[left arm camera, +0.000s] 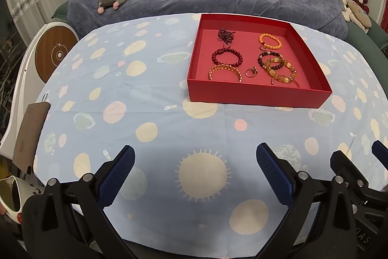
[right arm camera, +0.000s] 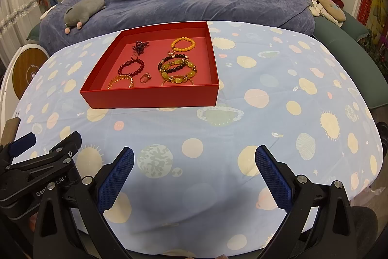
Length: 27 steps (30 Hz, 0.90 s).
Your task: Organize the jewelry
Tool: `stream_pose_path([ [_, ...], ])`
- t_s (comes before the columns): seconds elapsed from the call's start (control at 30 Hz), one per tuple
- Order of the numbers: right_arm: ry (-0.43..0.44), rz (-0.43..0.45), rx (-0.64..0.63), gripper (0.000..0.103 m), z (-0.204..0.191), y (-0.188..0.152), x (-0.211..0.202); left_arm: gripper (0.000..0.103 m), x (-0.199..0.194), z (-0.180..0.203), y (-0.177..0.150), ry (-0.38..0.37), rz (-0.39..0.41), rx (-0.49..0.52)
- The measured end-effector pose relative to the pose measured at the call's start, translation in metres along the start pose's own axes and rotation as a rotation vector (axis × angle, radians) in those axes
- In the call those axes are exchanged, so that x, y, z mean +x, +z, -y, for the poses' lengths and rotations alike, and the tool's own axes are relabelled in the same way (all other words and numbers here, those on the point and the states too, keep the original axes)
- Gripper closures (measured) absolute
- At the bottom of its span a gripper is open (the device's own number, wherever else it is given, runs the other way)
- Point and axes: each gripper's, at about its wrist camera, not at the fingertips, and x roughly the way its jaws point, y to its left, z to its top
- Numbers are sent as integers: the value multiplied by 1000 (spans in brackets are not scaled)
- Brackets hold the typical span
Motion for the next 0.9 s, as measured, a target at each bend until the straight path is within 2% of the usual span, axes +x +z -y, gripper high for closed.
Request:
stream_pose_path([
  [0.9, -1, -1, 1, 7, 0, 0, 1, 7, -1, 0, 2, 6, 7, 8],
])
